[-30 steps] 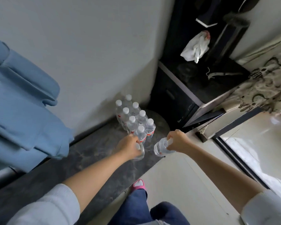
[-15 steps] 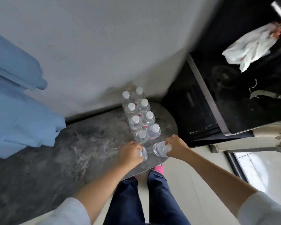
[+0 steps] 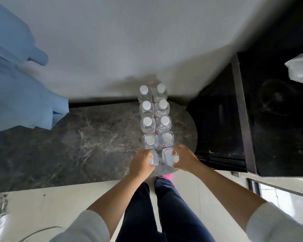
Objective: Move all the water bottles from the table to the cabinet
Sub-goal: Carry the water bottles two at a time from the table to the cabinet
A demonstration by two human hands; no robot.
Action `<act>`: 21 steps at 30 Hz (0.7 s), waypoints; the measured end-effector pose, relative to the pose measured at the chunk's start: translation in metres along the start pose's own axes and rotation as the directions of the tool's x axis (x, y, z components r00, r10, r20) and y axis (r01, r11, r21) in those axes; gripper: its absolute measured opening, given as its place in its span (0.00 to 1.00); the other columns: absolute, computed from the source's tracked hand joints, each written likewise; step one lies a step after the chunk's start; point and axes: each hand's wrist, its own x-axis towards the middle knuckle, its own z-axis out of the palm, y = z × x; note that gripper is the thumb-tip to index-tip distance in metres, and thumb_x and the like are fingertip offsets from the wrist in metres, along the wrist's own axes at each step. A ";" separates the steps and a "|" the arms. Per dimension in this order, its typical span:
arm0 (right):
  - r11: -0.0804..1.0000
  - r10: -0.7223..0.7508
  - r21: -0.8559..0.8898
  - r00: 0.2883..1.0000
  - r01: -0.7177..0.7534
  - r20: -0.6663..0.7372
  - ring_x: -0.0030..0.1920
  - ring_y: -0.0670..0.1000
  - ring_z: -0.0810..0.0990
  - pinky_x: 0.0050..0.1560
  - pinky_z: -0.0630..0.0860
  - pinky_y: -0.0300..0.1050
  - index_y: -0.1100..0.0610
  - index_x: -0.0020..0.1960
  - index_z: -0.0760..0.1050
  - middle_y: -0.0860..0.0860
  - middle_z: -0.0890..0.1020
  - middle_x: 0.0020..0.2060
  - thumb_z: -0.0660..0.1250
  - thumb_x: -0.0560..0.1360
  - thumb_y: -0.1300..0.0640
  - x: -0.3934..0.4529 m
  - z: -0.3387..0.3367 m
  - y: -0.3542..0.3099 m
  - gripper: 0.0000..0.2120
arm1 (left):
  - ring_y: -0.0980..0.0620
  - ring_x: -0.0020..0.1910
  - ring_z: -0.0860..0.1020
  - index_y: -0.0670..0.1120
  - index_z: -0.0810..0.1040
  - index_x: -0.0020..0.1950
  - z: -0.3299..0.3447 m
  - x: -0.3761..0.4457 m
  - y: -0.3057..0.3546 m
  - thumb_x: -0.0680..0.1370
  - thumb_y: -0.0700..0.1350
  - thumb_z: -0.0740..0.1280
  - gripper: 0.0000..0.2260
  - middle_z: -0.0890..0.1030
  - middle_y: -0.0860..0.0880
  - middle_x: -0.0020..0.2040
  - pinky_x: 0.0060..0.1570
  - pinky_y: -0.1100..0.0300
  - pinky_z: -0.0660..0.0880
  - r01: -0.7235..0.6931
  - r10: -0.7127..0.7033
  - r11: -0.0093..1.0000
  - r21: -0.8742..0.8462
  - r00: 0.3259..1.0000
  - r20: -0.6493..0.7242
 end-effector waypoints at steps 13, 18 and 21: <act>0.999 -0.005 0.040 1.000 0.005 0.001 0.63 0.54 0.71 0.59 0.72 0.43 0.59 0.62 0.71 0.55 0.68 0.66 0.68 0.71 0.62 0.008 0.000 -0.008 0.20 | 0.49 0.60 0.76 0.45 0.77 0.61 0.007 0.011 0.006 0.75 0.39 0.65 0.14 0.76 0.49 0.63 0.57 0.58 0.73 -0.022 0.021 0.998 0.065 0.999 0.026; 1.000 0.003 0.017 1.000 -0.003 0.013 0.62 0.54 0.73 0.60 0.73 0.44 0.59 0.62 0.71 0.56 0.68 0.65 0.68 0.71 0.61 0.009 0.002 -0.013 0.20 | 0.49 0.61 0.75 0.45 0.77 0.61 0.007 0.014 0.003 0.76 0.39 0.64 0.14 0.75 0.49 0.63 0.57 0.61 0.71 -0.048 0.047 0.997 0.063 0.999 0.011; 1.000 -0.010 -0.006 1.000 0.010 0.020 0.62 0.54 0.73 0.62 0.74 0.45 0.58 0.63 0.71 0.55 0.69 0.65 0.68 0.71 0.61 0.010 0.002 -0.016 0.21 | 0.49 0.61 0.75 0.45 0.77 0.62 0.008 0.014 0.003 0.76 0.39 0.64 0.14 0.75 0.49 0.63 0.56 0.61 0.71 -0.053 0.053 0.997 0.063 0.999 0.006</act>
